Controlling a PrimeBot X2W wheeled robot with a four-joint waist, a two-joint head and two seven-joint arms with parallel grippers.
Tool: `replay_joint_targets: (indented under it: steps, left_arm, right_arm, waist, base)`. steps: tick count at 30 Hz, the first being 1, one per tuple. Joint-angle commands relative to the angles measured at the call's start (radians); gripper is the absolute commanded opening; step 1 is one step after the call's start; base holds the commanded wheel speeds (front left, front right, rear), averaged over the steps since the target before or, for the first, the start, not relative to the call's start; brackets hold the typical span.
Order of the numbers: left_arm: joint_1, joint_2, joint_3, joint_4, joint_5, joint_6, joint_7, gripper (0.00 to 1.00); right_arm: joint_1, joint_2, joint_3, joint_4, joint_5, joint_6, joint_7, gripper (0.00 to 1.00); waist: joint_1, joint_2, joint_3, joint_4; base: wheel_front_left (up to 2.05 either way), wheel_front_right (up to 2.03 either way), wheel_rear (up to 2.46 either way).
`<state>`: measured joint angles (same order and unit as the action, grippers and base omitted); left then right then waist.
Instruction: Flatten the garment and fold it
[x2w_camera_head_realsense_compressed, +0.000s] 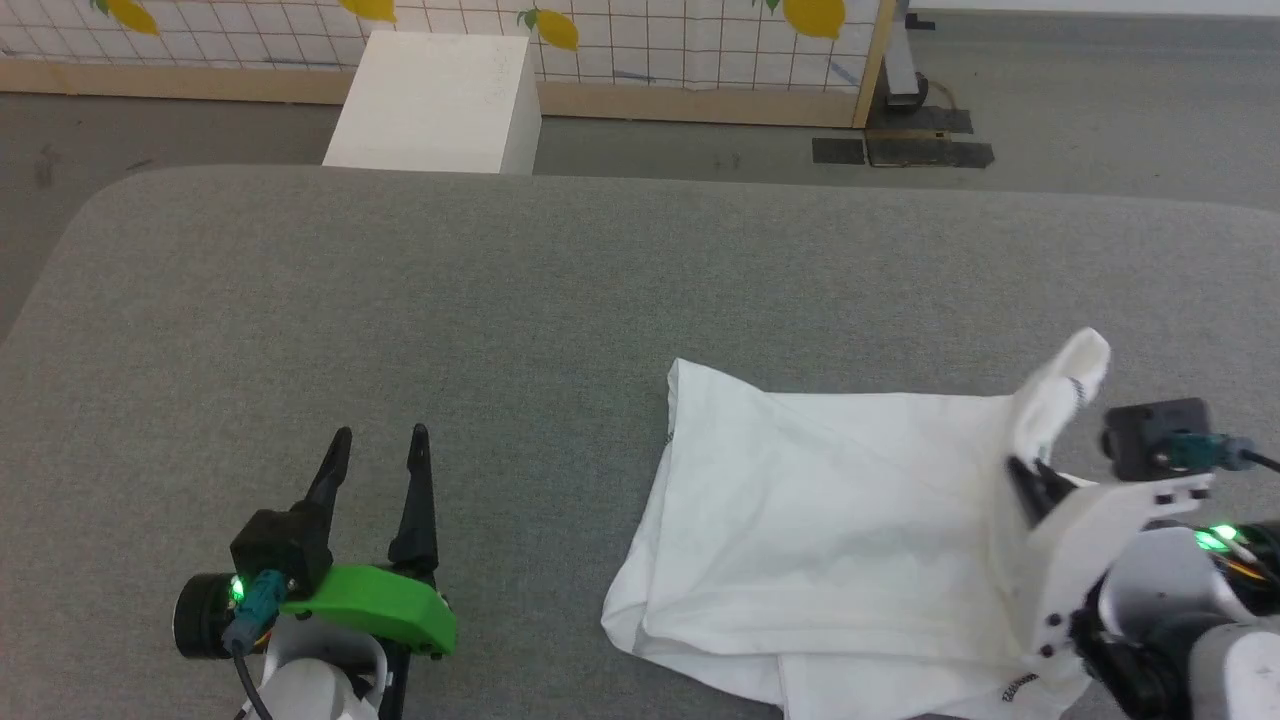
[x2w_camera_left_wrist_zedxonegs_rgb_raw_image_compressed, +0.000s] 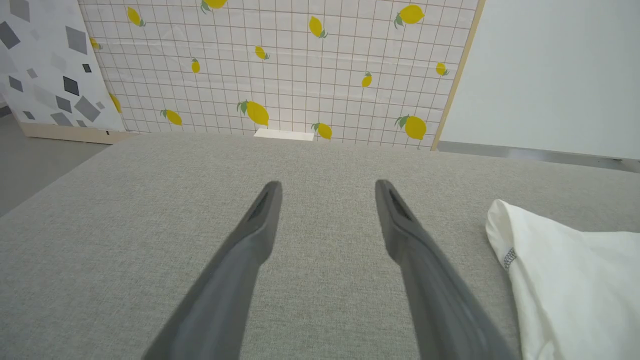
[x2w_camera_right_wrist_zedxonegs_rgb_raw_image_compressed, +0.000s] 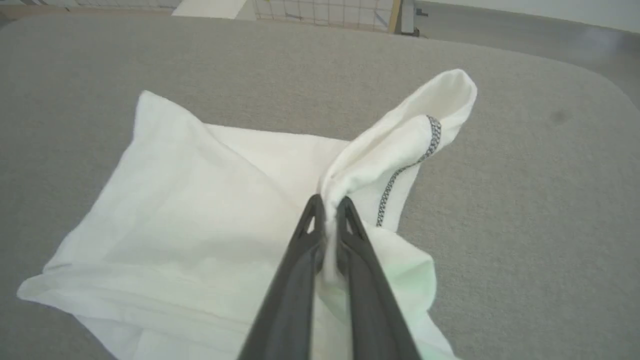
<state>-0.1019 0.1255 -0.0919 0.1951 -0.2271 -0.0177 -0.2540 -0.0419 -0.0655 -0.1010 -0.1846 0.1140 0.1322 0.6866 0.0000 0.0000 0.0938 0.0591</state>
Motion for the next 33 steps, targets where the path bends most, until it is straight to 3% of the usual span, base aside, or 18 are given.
replay_joint_targets:
  steps: [1,6,11,23,25,29,33]
  left_arm:
    - [0.002,-0.006,0.001,0.003,0.008,-0.007,-0.008,1.00]
    - [-0.018,-0.015,-0.005,0.006,0.017,-0.015,-0.008,1.00]
    - [-0.047,-0.028,-0.018,0.007,0.025,-0.023,-0.008,1.00]
    - [-0.082,-0.051,-0.017,0.015,0.037,-0.030,-0.008,1.00]
    - [-0.082,-0.054,-0.014,0.018,0.038,-0.030,-0.008,1.00]
    - [-0.072,-0.057,-0.004,0.020,0.041,-0.029,-0.008,1.00]
    - [-0.063,-0.058,0.007,0.016,0.044,-0.031,-0.008,1.00]
  right_arm:
    - [0.004,0.004,0.064,-0.049,0.012,-0.002,0.020,0.00]
    - [-0.047,-0.024,0.286,-0.085,0.010,-0.002,0.048,0.00]
    - [-0.144,-0.030,0.454,0.039,-0.007,-0.002,0.020,0.00]
    - [-0.317,0.000,0.639,0.413,0.036,-0.002,-0.089,0.00]
    - [-0.326,0.003,0.650,0.440,0.061,-0.002,-0.096,1.00]
    - [-0.334,0.008,0.626,0.415,0.112,-0.002,-0.146,1.00]
    - [-0.302,0.012,0.514,0.282,0.170,-0.002,-0.277,1.00]
  waist:
    - [0.0000,0.0000,0.003,0.005]
    - [0.0000,0.0000,0.020,0.023]
    - [0.0000,0.0000,0.052,0.054]
    - [0.0000,0.0000,0.096,0.088]
    - [0.0000,0.0000,0.094,0.085]
    - [0.0000,0.0000,0.083,0.067]
    - [0.0000,0.0000,0.066,0.045]
  base:
    - [0.00,0.00,0.00]
    - [0.00,0.00,0.00]
    - [0.00,0.00,0.00]
    - [0.00,0.00,0.00]
    - [0.00,0.00,0.00]
    - [0.00,0.00,0.00]
    - [0.00,0.00,0.00]
